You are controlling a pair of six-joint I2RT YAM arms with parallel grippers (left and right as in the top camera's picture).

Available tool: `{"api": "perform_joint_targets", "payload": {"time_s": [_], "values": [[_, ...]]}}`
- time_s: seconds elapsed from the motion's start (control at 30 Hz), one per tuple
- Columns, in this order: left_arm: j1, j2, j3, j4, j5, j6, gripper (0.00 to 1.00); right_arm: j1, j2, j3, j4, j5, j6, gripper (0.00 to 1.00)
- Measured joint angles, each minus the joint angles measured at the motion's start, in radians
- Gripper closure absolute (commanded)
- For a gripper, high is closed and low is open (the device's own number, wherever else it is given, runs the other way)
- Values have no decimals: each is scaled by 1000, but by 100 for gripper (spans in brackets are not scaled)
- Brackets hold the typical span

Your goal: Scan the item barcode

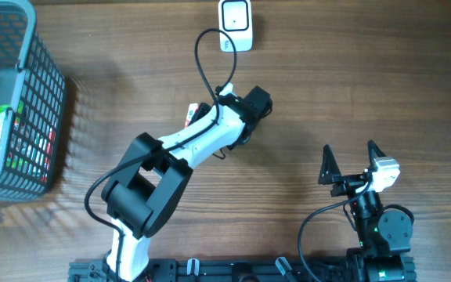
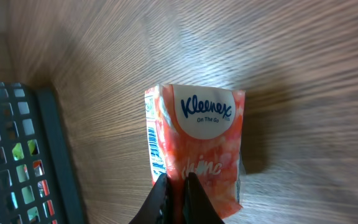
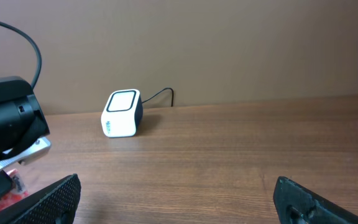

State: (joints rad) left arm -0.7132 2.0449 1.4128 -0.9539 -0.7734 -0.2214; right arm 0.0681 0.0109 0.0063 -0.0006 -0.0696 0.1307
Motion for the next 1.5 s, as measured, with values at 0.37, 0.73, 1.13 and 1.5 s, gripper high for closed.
{"api": "perform_joint_targets", "payload": {"time_s": [0.37, 0.73, 1.13, 1.5], "values": [[-61, 0, 0, 0, 27, 0, 78, 0, 0, 0, 0, 0, 0, 0], [47, -9, 131, -118, 282, -88, 46, 0, 0, 0, 0, 0, 0, 0], [688, -125, 51, -59, 1202, 196, 52, 0, 0, 0, 0, 0, 0, 0], [731, -124, -291, 314, 1352, 325, 55, 0, 0, 0, 0, 0, 0, 0]]}}
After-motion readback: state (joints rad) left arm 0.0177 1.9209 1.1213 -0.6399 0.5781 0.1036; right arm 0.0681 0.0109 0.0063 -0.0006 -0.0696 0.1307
